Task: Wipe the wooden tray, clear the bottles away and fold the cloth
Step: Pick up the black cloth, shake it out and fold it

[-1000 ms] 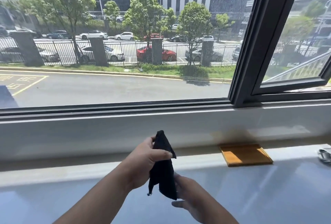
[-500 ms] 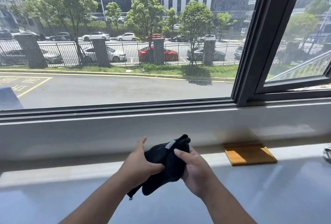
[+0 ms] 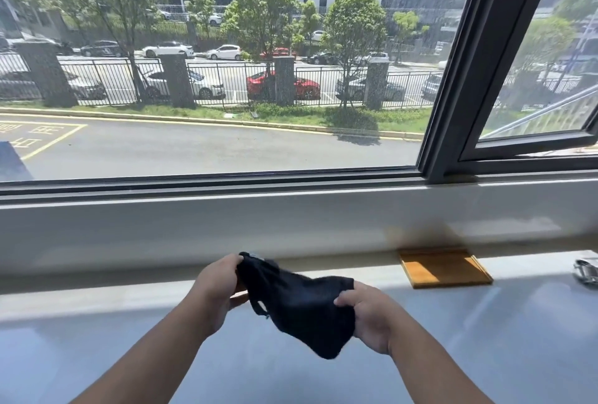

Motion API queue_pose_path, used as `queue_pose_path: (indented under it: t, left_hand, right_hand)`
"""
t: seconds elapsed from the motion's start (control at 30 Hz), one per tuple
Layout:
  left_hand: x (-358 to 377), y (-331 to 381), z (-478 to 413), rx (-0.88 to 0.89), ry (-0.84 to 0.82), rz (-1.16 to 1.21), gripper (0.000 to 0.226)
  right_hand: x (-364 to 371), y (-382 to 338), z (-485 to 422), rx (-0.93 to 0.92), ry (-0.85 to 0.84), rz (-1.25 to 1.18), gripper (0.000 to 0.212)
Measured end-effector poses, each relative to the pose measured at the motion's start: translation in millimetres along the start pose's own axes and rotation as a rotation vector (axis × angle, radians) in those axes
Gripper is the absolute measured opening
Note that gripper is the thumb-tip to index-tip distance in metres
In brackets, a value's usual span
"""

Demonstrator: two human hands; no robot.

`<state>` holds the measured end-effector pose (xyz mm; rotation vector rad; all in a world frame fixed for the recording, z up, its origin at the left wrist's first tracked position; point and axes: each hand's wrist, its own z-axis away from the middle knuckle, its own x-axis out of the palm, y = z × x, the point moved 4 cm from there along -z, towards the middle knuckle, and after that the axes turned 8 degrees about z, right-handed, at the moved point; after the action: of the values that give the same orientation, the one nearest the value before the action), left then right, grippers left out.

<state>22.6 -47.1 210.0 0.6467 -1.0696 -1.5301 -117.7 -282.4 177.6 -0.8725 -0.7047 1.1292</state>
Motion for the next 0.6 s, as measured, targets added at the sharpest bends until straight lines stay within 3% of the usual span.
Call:
queue_pose_path:
  t: [0.13, 0.27, 0.33, 0.47, 0.6]
  left_hand:
    - [-24, -1, -11, -0.016, 0.129, -0.013, 0.031]
    - [-22, -3, -14, -0.044, -0.046, -0.010, 0.019]
    - [-22, -3, -16, -0.008, -0.081, 0.022, 0.037]
    - [-26, 10, -12, 0.071, -0.172, -0.075, 0.042]
    - [-29, 17, -10, 0.198, -0.131, -0.405, 0.014]
  right_hand:
    - [-18, -3, -6, -0.099, 0.115, -0.100, 0.039]
    - [-29, -17, -9, -0.167, 0.165, -0.163, 0.083]
    - [-36, -23, -10, -0.189, 0.191, -0.112, 0.088]
    - [-53, -34, -14, -0.213, 0.207, -0.027, 0.076]
    - [-61, -46, -13, -0.216, 0.268, 0.268, 0.040]
